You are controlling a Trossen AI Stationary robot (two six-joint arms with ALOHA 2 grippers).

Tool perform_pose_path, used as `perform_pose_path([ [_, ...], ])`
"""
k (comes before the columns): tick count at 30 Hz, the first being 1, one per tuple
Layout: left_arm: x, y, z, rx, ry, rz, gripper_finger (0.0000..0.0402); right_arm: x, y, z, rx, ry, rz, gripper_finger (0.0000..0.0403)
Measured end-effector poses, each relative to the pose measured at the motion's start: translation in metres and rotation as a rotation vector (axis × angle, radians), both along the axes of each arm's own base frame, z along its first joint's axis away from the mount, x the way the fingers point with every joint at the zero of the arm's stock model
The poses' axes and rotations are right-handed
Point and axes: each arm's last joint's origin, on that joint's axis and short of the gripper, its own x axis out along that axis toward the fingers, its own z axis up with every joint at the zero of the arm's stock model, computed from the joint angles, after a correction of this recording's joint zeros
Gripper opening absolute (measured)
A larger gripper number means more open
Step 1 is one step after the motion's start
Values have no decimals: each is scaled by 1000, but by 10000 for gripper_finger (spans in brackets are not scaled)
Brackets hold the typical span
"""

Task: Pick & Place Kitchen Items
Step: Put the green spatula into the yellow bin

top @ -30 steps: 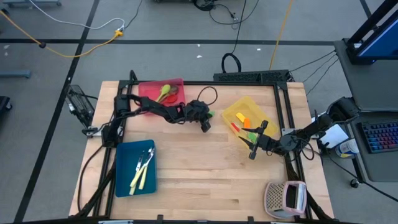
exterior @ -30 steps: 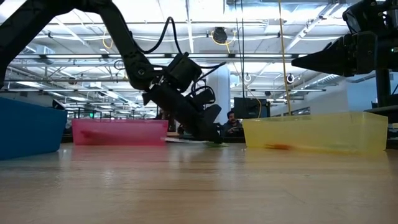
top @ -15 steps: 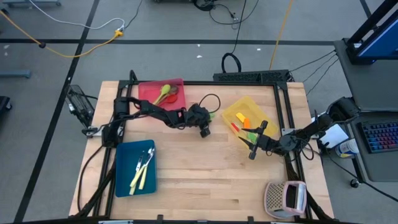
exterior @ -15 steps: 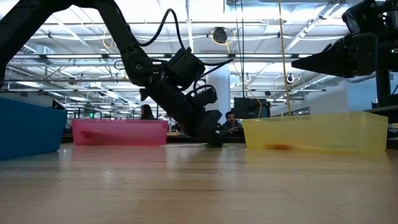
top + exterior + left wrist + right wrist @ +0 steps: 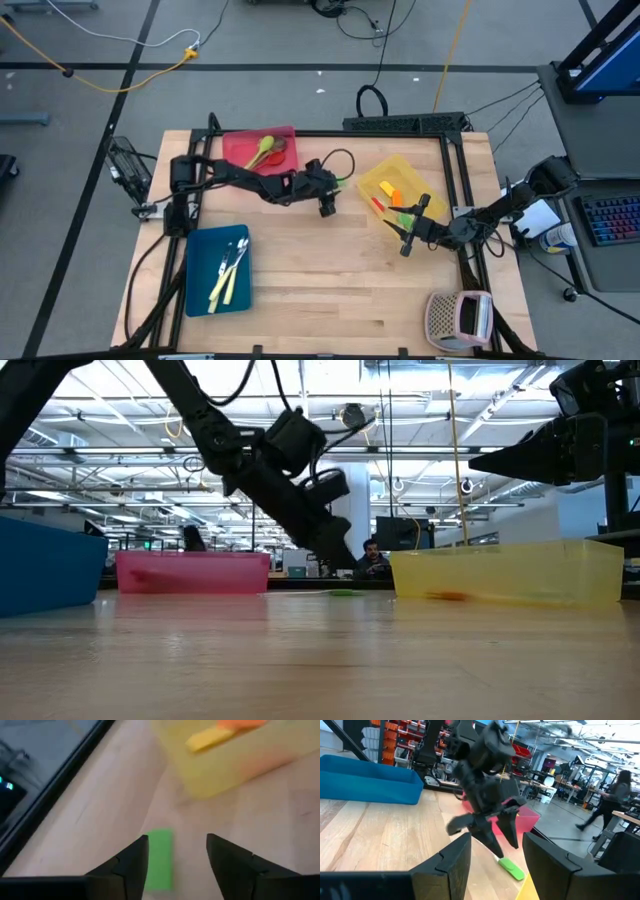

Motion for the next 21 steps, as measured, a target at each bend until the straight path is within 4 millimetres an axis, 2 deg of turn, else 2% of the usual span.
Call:
perform_pose_path([
  [5, -12, 29, -15, -98, 67, 85, 209, 0, 0, 0, 0, 0, 0, 171],
  [10, -18, 47, -22, -221, 57, 97, 209, 0, 0, 0, 0, 0, 0, 171],
  [21, -18, 48, -26, -253, 49, 98, 209, 0, 0, 0, 0, 1, -2, 171],
])
